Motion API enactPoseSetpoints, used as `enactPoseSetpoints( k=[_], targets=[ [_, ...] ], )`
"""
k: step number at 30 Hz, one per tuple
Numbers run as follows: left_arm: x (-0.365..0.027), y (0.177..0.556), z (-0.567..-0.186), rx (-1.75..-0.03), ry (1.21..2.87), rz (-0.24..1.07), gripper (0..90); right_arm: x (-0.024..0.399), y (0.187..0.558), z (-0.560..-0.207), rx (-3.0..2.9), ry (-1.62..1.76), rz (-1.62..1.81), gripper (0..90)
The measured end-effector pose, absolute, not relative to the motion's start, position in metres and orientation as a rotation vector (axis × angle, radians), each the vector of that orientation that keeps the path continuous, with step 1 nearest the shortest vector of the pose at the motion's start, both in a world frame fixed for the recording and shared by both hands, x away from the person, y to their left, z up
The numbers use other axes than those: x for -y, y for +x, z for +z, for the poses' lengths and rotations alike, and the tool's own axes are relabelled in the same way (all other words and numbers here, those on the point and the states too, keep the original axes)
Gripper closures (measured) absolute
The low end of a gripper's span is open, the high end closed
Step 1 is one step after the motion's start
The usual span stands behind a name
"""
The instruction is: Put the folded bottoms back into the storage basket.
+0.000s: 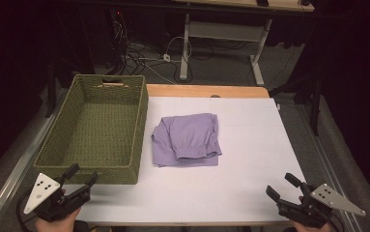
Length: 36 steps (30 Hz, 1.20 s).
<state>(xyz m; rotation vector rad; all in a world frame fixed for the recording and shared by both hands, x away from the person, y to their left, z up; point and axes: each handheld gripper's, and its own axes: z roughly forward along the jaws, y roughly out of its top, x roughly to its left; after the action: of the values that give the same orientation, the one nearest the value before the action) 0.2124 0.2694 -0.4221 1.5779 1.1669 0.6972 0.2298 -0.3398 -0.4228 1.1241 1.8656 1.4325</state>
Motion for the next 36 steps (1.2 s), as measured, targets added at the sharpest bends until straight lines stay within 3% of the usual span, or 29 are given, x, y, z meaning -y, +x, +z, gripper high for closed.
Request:
enactPoseSetpoints(
  k=[36],
  targets=[
    [-0.247, 0.222, -0.404, -0.999, 1.603, 0.653, 33.4, 0.338, 0.229, -0.425, -1.896, 1.118, 1.380, 19.6]
  ],
)
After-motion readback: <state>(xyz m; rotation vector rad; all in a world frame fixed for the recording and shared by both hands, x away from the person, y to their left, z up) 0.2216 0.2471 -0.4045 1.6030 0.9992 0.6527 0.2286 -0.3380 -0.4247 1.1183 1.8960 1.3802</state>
